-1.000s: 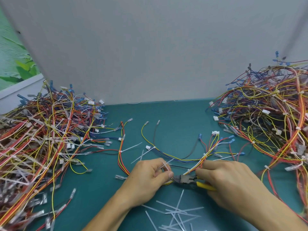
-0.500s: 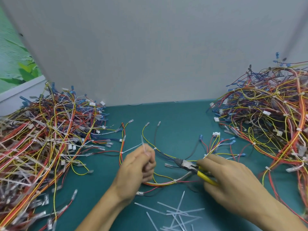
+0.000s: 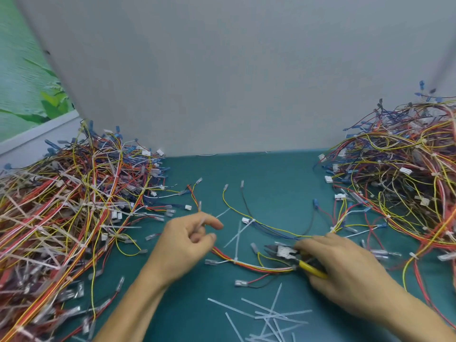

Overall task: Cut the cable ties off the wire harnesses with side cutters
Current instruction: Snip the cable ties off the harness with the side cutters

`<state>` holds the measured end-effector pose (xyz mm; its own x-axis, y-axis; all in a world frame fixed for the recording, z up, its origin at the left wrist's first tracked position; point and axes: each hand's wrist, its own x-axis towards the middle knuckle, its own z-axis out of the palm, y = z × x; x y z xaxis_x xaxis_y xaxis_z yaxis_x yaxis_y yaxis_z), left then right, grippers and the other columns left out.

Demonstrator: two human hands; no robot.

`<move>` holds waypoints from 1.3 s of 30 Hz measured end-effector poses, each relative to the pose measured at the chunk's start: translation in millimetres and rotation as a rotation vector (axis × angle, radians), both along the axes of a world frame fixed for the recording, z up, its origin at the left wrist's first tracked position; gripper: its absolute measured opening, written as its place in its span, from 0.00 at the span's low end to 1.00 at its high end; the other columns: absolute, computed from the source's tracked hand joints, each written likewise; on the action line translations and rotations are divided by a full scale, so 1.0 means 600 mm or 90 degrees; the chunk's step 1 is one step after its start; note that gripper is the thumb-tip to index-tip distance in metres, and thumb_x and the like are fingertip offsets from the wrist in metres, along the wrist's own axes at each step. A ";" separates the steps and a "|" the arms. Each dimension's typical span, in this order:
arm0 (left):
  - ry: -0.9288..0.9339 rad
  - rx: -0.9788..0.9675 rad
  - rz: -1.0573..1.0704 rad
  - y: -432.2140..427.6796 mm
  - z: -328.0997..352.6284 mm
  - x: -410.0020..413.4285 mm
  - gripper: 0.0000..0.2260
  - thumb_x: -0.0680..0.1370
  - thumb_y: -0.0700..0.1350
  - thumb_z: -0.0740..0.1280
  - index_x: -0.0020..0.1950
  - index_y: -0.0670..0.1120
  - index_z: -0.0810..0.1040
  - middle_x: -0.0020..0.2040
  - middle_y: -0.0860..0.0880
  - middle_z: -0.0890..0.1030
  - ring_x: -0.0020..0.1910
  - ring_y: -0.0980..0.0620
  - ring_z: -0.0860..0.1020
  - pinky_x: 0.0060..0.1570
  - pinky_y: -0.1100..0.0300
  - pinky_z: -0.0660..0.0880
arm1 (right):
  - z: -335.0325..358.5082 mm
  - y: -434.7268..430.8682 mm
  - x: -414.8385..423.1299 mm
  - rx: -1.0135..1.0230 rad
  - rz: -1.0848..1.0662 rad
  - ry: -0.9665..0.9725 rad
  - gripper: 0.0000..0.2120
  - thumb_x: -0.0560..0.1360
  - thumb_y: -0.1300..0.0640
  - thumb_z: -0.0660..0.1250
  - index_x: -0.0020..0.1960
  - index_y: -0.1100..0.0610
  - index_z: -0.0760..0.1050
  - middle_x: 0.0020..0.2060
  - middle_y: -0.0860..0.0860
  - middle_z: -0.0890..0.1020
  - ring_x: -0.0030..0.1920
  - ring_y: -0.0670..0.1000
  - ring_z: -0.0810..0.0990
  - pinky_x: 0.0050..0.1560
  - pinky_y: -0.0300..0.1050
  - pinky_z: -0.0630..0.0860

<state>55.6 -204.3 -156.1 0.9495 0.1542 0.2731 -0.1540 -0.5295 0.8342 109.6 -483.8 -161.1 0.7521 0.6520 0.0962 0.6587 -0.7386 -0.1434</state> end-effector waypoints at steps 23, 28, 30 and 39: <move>0.004 0.087 -0.141 -0.079 -0.037 0.014 0.04 0.73 0.48 0.70 0.46 0.51 0.83 0.23 0.53 0.61 0.27 0.55 0.59 0.30 0.65 0.60 | 0.064 -0.001 -0.026 -0.119 -0.004 0.074 0.08 0.71 0.46 0.58 0.47 0.48 0.68 0.46 0.44 0.73 0.50 0.49 0.76 0.47 0.46 0.74; 0.049 0.051 -0.149 -0.074 -0.040 0.016 0.03 0.76 0.42 0.70 0.42 0.48 0.81 0.22 0.54 0.60 0.26 0.54 0.58 0.29 0.63 0.59 | 0.061 0.011 -0.035 -0.118 -0.023 0.057 0.07 0.73 0.45 0.58 0.47 0.47 0.68 0.47 0.45 0.67 0.50 0.50 0.75 0.42 0.46 0.70; 0.055 0.043 -0.152 -0.074 -0.040 0.016 0.03 0.76 0.42 0.69 0.42 0.47 0.80 0.22 0.54 0.60 0.27 0.54 0.58 0.29 0.62 0.58 | 0.059 0.019 -0.038 -0.122 -0.024 0.058 0.05 0.73 0.46 0.58 0.46 0.47 0.67 0.48 0.46 0.67 0.51 0.52 0.75 0.40 0.46 0.67; 0.057 0.046 -0.146 -0.072 -0.043 0.017 0.03 0.75 0.45 0.69 0.42 0.49 0.80 0.22 0.54 0.60 0.26 0.53 0.58 0.28 0.62 0.58 | 0.048 0.027 -0.040 -0.135 -0.036 0.061 0.04 0.72 0.48 0.58 0.43 0.46 0.63 0.49 0.45 0.67 0.50 0.53 0.76 0.38 0.46 0.63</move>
